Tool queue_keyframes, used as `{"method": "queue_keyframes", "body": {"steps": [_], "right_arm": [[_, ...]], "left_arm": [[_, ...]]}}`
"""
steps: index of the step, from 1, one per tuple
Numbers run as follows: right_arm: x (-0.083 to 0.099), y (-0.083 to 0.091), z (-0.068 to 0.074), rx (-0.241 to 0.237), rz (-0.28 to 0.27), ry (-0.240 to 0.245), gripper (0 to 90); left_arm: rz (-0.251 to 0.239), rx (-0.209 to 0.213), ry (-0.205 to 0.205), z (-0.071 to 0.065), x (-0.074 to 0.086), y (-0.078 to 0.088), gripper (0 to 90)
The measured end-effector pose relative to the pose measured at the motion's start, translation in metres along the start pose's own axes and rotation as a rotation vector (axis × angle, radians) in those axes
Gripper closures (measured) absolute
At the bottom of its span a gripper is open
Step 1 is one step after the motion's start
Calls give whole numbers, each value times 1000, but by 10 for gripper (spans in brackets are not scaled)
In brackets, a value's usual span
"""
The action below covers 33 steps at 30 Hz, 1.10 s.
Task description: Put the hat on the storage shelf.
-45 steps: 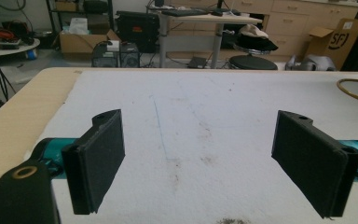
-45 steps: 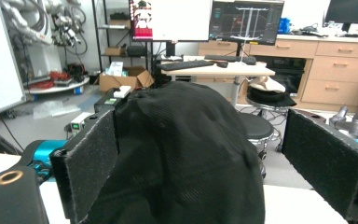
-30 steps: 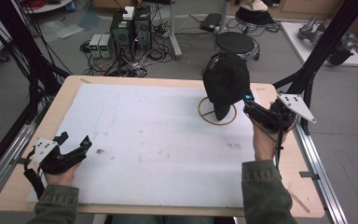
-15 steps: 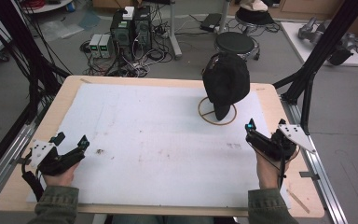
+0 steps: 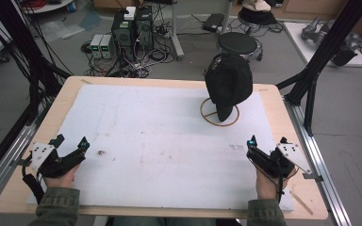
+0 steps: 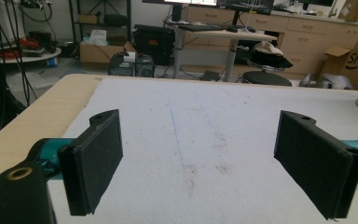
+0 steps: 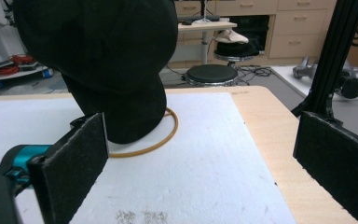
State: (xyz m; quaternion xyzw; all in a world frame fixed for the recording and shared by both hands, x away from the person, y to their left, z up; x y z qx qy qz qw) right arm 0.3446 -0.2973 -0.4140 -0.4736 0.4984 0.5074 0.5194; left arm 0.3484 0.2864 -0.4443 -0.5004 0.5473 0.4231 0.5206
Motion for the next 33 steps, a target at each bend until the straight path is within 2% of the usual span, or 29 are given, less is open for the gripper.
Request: {"method": "queue_keyframes", "body": {"steps": [7,10,17,24,29,33], "right_arm": [[16,1,1,-3,29,7,21],[28,1,5,-9,49,37,21],[32,-1,11,-29,34,91,21],[38,-4,13,-44,59,82,21],[40,-4,13,-55,74,71,21],[40,-3,14,-60,82,65,21]], "left_arm": [[7,-20,1,4,1,1,156],[17,-25,1,5,3,1,156],[24,-24,13,5,4,1,156],[39,-21,17,2,7,0,156],[53,2,17,-3,10,-1,157],[52,5,19,-3,10,-1,157]]}}
Point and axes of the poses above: each handheld gripper's, and its own axes: y roughly backward along the jaws, x roughly out of its underside, z roughly to its left, the point moved 9 cm from there along -y, roughly forward along the jaws, and after that the axes turned 10 degrees about -z, right-handed, at the moved point
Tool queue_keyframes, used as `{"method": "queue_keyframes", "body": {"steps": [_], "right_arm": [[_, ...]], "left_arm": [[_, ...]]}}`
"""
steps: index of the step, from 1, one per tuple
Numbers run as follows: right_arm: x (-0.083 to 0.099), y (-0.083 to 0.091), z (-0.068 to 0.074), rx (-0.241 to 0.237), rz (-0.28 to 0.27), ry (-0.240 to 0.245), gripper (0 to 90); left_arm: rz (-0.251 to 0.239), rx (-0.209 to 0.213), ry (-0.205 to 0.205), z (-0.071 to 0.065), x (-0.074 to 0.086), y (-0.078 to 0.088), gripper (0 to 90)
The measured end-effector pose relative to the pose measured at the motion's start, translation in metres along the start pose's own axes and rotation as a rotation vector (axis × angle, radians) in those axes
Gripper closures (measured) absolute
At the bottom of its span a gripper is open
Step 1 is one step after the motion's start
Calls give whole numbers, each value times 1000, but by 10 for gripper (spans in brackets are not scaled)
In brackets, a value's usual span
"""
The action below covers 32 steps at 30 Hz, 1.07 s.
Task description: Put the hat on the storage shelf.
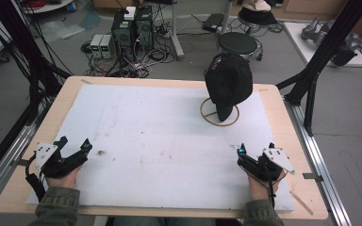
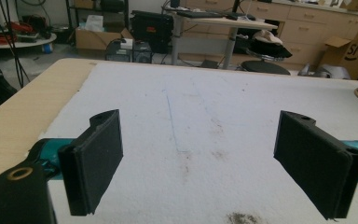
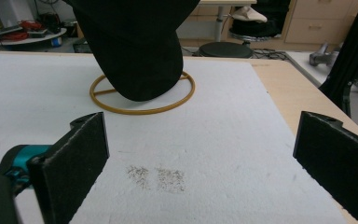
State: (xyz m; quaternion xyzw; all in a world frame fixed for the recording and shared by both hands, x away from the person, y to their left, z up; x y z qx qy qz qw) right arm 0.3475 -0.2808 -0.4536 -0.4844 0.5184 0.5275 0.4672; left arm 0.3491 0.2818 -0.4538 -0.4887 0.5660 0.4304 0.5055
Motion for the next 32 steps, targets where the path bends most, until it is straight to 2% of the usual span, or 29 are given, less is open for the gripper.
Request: {"method": "queue_keyframes", "body": {"steps": [16,27,32], "right_arm": [[4,1,1,-18,33,-23,21],[8,0,4,-39,61,-22,20],[7,2,6,-52,57,-18,21]], "left_arm": [[3,-2,10,1,1,0,159],[1,-11,16,3,1,1,159],[-7,-18,19,4,0,2,159]]}}
Point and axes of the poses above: each handheld gripper's, and its own axes: y roughly backward along the jaws, x roughly out of its underside, z roughly to its left, the point moved 9 cm from there along -y, roughly forward along the jaws, and after that the axes turned 10 degrees about -z, right-handed, at the moved point
